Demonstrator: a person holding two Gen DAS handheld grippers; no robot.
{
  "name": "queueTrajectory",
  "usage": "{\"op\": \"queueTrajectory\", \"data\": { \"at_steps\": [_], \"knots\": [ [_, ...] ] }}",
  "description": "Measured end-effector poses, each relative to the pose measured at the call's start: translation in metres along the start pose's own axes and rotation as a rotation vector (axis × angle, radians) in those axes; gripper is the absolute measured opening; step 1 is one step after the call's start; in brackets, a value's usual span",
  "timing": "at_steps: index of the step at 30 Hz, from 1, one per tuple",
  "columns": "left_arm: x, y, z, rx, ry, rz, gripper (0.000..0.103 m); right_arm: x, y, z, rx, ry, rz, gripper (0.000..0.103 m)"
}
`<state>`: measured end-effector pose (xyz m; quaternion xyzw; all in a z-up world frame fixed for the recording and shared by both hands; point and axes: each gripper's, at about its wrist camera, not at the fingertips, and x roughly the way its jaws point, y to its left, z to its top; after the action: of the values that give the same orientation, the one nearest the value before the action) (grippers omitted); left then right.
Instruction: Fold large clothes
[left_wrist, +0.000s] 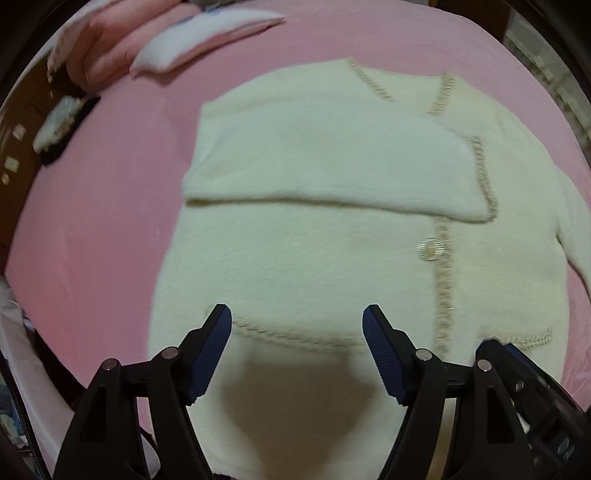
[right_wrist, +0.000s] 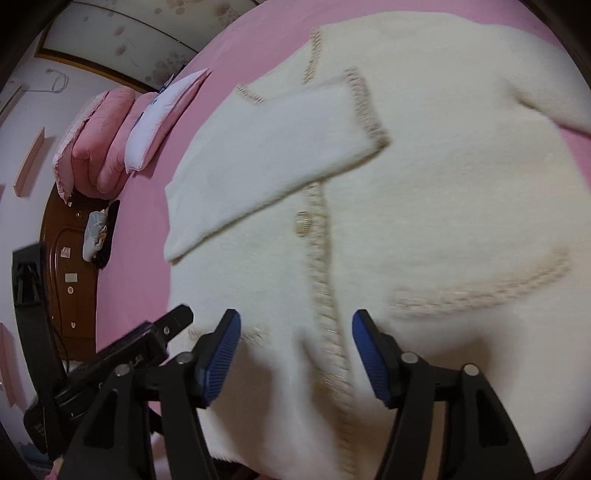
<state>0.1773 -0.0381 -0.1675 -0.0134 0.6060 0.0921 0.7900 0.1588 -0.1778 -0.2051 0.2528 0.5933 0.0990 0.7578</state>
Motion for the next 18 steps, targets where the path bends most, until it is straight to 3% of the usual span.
{"op": "queueTrajectory", "data": {
  "at_steps": [4,8,18],
  "knots": [
    [-0.026,-0.070,0.003,0.068,-0.048,0.018,0.079,-0.036,-0.037,0.010,-0.007,-0.015,-0.007,0.069],
    [-0.043,-0.135,0.006,0.127,-0.051,-0.018,0.079,-0.064,-0.085,0.023,0.049,-0.031,-0.026,0.071],
    [-0.055,-0.266,-0.005,0.377,-0.049,-0.047,0.079,-0.133,-0.248,0.041,0.331,-0.128,-0.161,0.072]
  ]
}}
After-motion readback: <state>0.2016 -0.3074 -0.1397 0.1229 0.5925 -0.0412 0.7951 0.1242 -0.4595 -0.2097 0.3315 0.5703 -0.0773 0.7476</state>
